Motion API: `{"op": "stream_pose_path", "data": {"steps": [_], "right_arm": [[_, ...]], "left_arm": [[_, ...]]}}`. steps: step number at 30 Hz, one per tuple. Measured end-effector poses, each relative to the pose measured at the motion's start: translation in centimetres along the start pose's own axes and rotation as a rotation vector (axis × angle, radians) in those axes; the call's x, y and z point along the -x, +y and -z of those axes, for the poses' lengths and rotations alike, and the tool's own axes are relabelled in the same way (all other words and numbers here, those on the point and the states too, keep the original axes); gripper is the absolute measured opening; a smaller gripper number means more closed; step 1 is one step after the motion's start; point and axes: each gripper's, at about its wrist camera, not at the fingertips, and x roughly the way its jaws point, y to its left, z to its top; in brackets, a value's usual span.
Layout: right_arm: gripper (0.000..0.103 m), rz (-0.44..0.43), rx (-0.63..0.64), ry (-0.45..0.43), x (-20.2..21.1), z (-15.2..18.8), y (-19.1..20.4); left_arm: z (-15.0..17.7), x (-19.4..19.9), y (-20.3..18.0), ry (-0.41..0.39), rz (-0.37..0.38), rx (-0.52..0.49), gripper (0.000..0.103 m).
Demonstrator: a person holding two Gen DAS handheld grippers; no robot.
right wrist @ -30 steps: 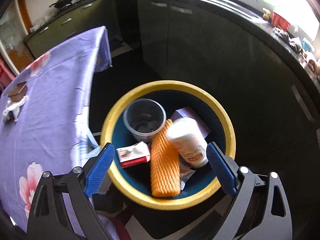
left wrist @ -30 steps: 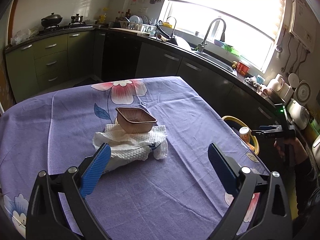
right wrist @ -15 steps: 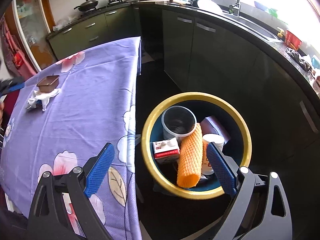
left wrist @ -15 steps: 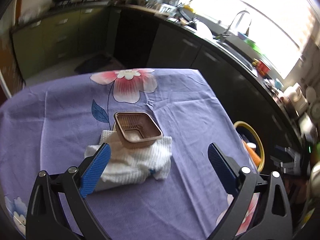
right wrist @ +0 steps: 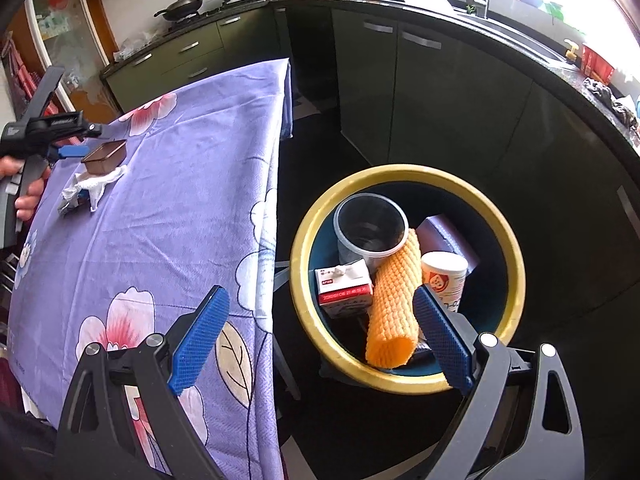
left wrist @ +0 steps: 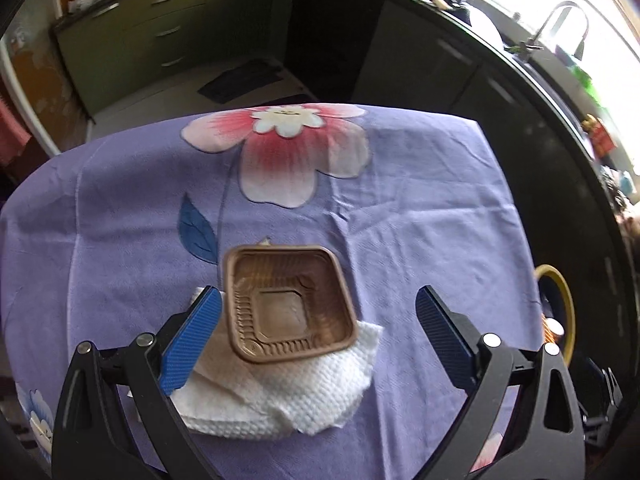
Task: Collect trash
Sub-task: 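Grasp the brown plastic tray by its rim with the left gripper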
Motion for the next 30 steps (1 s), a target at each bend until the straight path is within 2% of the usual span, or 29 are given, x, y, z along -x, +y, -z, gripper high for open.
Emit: {"op": "stream_pose_path", "data": {"steps": [2, 5, 9, 14, 15, 17, 20, 30], "right_arm": [[0.092, -0.006, 0.003, 0.002, -0.2, 0.2, -0.1], [0.092, -0.019, 0.0, 0.004, -0.5, 0.4, -0.3], [0.092, -0.033, -0.005, 0.009, -1.0, 0.5, -0.4], [0.092, -0.046, -0.001, 0.011, -1.3, 0.5, -0.3], [0.092, -0.047, 0.0, 0.011, -1.3, 0.5, -0.3], [0.092, -0.047, 0.001, 0.011, -1.3, 0.6, -0.3], [0.092, -0.044, -0.006, 0.01, -1.2, 0.7, -0.5], [0.092, -0.05, -0.004, -0.007, -0.6, 0.9, -0.4]], "left_arm": [[-0.4, 0.1, 0.6, -0.006, -0.027, 0.023, 0.09], [-0.8, 0.0, 1.6, 0.002, -0.061, 0.044, 0.079], [-0.9, -1.2, 3.0, 0.055, -0.084, 0.058, 0.066], [-0.6, -2.8, 3.6, 0.11, -0.098, 0.047, 0.034], [-0.6, -2.9, 3.6, 0.111, -0.101, 0.039, 0.032], [-0.6, -2.8, 3.6, 0.102, -0.11, 0.03, 0.018], [-0.7, -2.5, 3.4, 0.082, -0.117, 0.008, 0.005], [-0.7, 0.5, 1.6, 0.005, -0.096, -0.068, 0.004]]}}
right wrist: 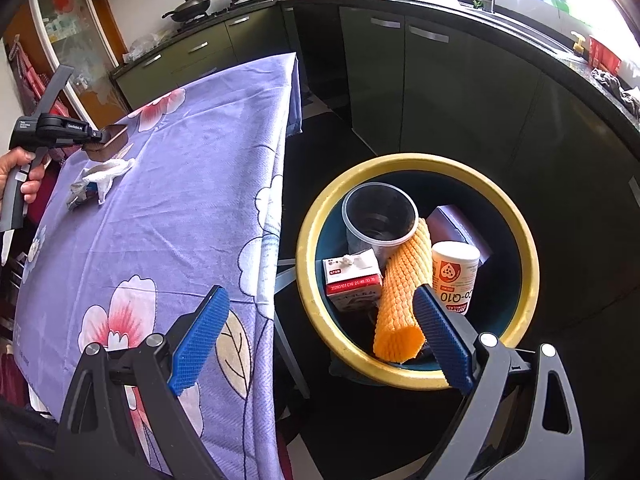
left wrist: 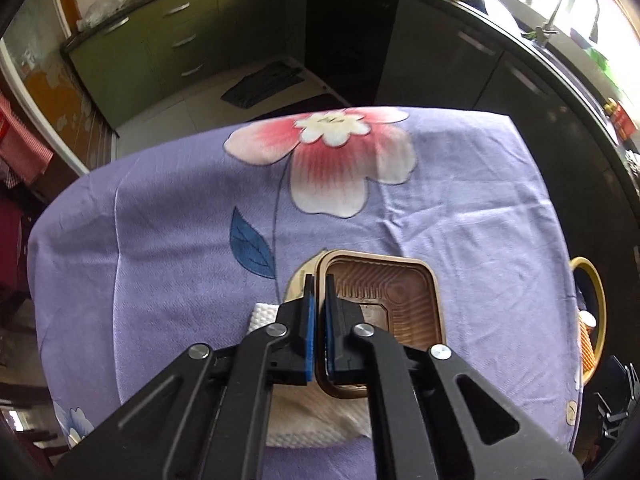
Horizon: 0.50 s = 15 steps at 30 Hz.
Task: Collect trash
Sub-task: 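Grasp the brown plastic tray by its rim with the left gripper, then carry the brown tray over the trash bin and open the left gripper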
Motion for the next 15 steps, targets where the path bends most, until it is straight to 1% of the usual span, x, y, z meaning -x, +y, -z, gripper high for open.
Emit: {"op": "stream_pose_path", "data": {"steps": [5, 8, 12, 15], "right_arm": [[0.092, 0.005, 0.0, -0.02, 0.8, 0.1, -0.1], [0.092, 0.011, -0.003, -0.024, 1.2, 0.5, -0.3], [0.092, 0.03, -0.019, -0.028, 2.0, 1.6, -1.0], [0.092, 0.047, -0.046, -0.03, 2.7, 2.6, -2.1]], "left_arm": [[0.4, 2.8, -2.4, -0.054, 0.025, -0.067, 0.004], [0.9, 4.3, -4.3, -0.072, 0.065, -0.112, 0.004], [1.8, 5.8, -7.9, -0.086, 0.122, -0.191, 0.004], [2.5, 6.4, -12.1, -0.092, 0.177, -0.27, 0.004]]}}
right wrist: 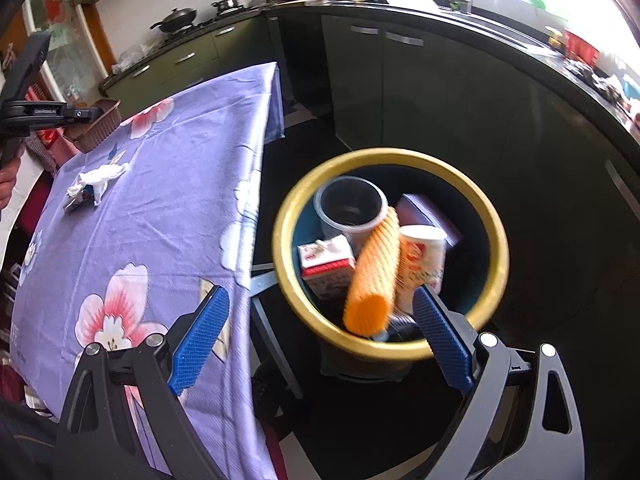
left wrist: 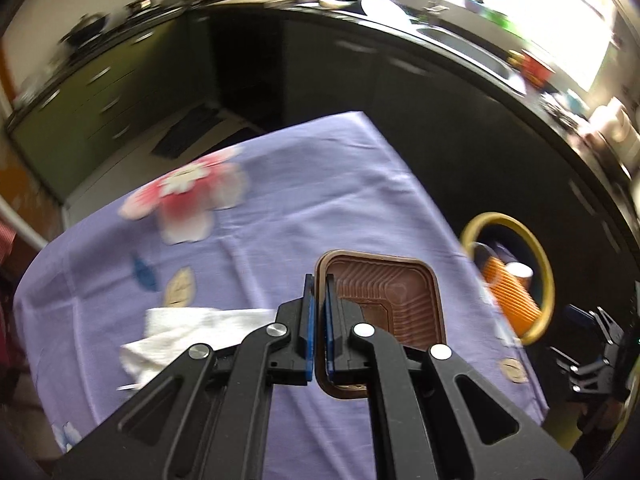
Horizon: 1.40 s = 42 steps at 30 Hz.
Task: Collect trash
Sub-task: 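Carry the brown tray over the trash bin and open the left gripper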
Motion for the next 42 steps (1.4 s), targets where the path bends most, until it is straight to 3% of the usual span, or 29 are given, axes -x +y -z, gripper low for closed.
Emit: {"op": "stream_pose_path", "data": {"steps": [12, 18, 21, 23, 26, 31, 39, 42], "right_arm": [[0.092, 0.045, -0.104, 0.014, 2.1, 3.9, -4.4], [0.092, 0.045, -0.124, 0.02, 2.7, 5.0, -5.0], [0.092, 0.046, -0.131, 0.022, 2.9, 5.2, -5.2], [0.092, 0.047, -0.135, 0.022, 2.9, 5.3, -5.4], [0.092, 0.046, -0.135, 0.024, 2.8, 5.3, -5.2], [0.092, 0.04, -0.133, 0.026, 2.5, 5.4, -4.8], [0.092, 0.022, -0.086, 0.033, 2.3, 4.4, -2.8], [0.092, 0.02, -0.071, 0.034, 2.4, 4.1, -1.9]], "left_arm": [[-2.0, -6.0, -19.2, 0.077, 0.25, -0.26, 0.004], [-3.0, -10.7, -24.8, 0.116, 0.287, -0.285, 0.005], [-3.5, -13.3, -26.0, 0.144, 0.292, -0.256, 0.019], [-3.9, -14.1, -26.0, 0.142, 0.297, -0.236, 0.034], [-4.3, -14.2, -25.1, 0.138, 0.309, -0.197, 0.034], [-3.4, -10.5, -21.9, 0.074, 0.36, -0.176, 0.037], [0.1, -3.1, -13.3, -0.054, 0.432, -0.075, 0.039], [2.3, -0.2, -9.8, -0.121, 0.43, -0.038, 0.046]]}}
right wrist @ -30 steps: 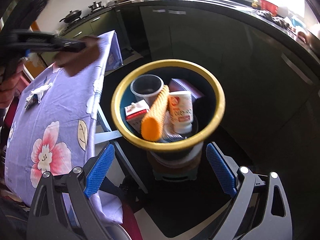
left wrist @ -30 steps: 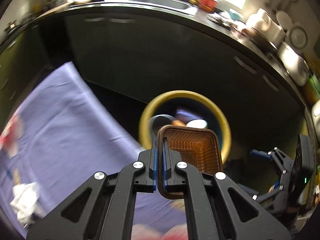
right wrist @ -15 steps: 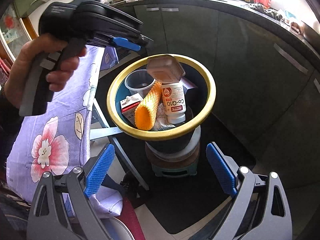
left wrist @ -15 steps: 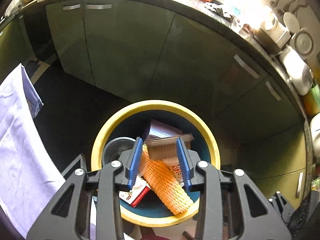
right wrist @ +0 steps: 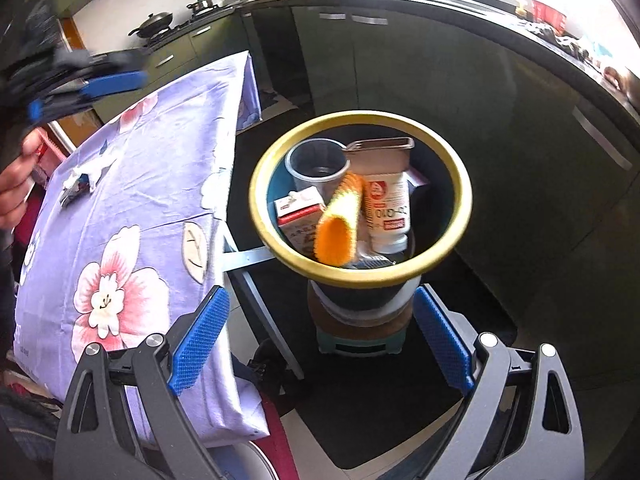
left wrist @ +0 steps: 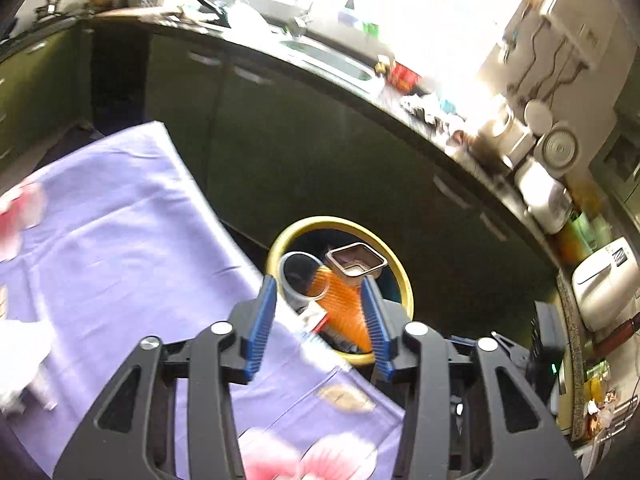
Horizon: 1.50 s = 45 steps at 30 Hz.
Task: Collect trash
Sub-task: 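Carry the brown tray over the trash bin and open the left gripper, then grasp the white tissues with the right gripper and lift them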
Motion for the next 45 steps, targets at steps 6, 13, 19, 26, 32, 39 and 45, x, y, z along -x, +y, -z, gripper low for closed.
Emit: {"op": "stream_pose_path", "data": {"steps": [6, 13, 19, 26, 32, 39, 45], "right_arm": [[0.092, -0.002, 0.047, 0.014, -0.5, -1.2, 2.6], [0.092, -0.029, 0.175, 0.021, -1.6, -3.9, 8.8], [0.092, -0.069, 0.295, 0.031, -3.4, -6.3, 14.8], [0.092, -0.142, 0.451, 0.062, -6.7, -8.3, 23.3], [0.092, -0.244, 0.532, 0.068, -9.3, -10.6, 29.8], [0.081, -0.35, 0.517, 0.073, -11.8, -14.7, 35.0], [0.071, -0.345, 0.519, 0.124, -15.2, -17.0, 38.8]], "left_arm": [[4.3, 7.9, 4.3, -0.146, -0.097, 0.012, 0.074], [9.6, 15.0, 10.0, -0.29, -0.299, -0.002, 0.092], [13.1, 18.2, 14.9, -0.312, -0.395, 0.039, 0.093], [16.2, 21.6, 18.2, -0.353, -0.464, 0.12, 0.093], [17.7, 23.4, 19.8, -0.399, -0.507, 0.182, 0.094], [17.9, 23.0, 20.1, -0.383, -0.508, 0.174, 0.094], [18.0, 22.8, 20.4, -0.374, -0.485, 0.189, 0.094]]}}
